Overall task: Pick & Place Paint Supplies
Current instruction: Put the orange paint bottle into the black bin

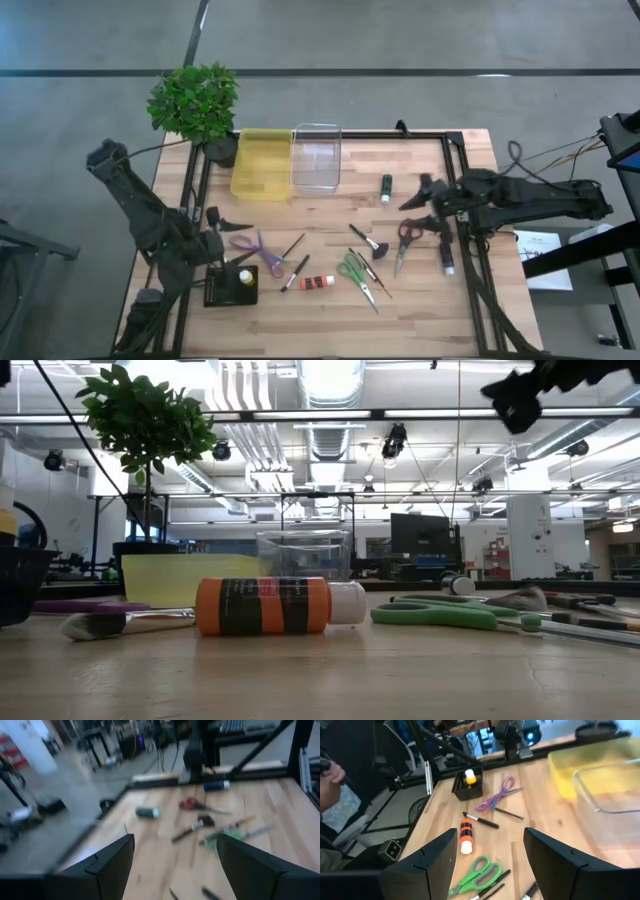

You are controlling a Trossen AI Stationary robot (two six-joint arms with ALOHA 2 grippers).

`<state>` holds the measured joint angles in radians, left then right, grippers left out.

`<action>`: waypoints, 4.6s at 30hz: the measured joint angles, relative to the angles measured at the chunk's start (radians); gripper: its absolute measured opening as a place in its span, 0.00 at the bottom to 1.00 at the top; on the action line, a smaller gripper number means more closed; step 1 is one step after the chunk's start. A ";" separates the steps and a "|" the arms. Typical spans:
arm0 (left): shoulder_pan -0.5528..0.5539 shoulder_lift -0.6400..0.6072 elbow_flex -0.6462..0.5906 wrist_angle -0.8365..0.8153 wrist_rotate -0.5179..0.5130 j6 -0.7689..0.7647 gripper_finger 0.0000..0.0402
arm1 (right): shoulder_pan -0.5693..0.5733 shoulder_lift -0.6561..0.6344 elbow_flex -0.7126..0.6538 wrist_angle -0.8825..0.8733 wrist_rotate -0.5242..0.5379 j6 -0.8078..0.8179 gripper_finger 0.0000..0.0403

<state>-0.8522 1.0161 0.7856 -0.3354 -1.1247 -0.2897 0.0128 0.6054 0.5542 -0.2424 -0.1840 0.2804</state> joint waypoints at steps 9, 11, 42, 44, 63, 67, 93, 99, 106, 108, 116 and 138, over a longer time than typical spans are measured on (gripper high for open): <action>0.210 0.065 -0.006 0.130 0.317 0.137 0.72 | 0.076 0.194 -0.034 0.215 -0.006 0.032 0.57; 0.256 0.115 -0.006 0.135 0.374 0.112 0.72 | 0.107 0.197 -0.010 0.223 -0.004 0.035 0.57; 0.343 0.710 0.092 0.354 0.798 -0.084 0.72 | 0.266 0.141 0.018 0.167 0.138 0.053 0.57; 0.343 0.714 0.092 0.352 0.812 -0.107 0.72 | 0.267 0.140 0.018 0.167 0.135 0.053 0.57; 0.343 0.787 0.093 0.361 0.838 -0.162 0.72 | 0.267 0.124 0.018 0.169 0.129 0.056 0.57; 0.343 0.787 0.093 0.361 0.838 -0.165 0.72 | 0.267 0.121 0.018 0.168 0.129 0.057 0.57; 0.345 0.825 0.108 0.370 0.830 -0.172 0.72 | 0.267 0.123 0.014 0.163 0.128 0.060 0.57; 0.353 0.825 0.112 0.398 0.818 -0.151 0.72 | 0.267 0.124 0.014 0.163 0.128 0.060 0.57; 0.373 0.827 0.120 0.428 0.815 -0.110 0.72 | 0.267 0.125 0.014 0.164 0.128 0.060 0.57; 0.376 0.827 0.120 0.429 0.814 -0.109 0.72 | 0.267 0.125 0.014 0.163 0.128 0.060 0.57; 0.377 0.828 0.121 0.476 0.823 -0.100 0.72 | 0.267 0.125 0.014 0.163 0.128 0.057 0.57; 0.468 1.083 0.665 -0.072 0.901 0.061 0.72 | 0.267 0.121 0.014 0.158 0.126 0.061 0.57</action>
<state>-0.3843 2.0992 1.4503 -0.4073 -0.2241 -0.2284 0.2794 0.7265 0.5682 -0.0848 -0.0581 0.3412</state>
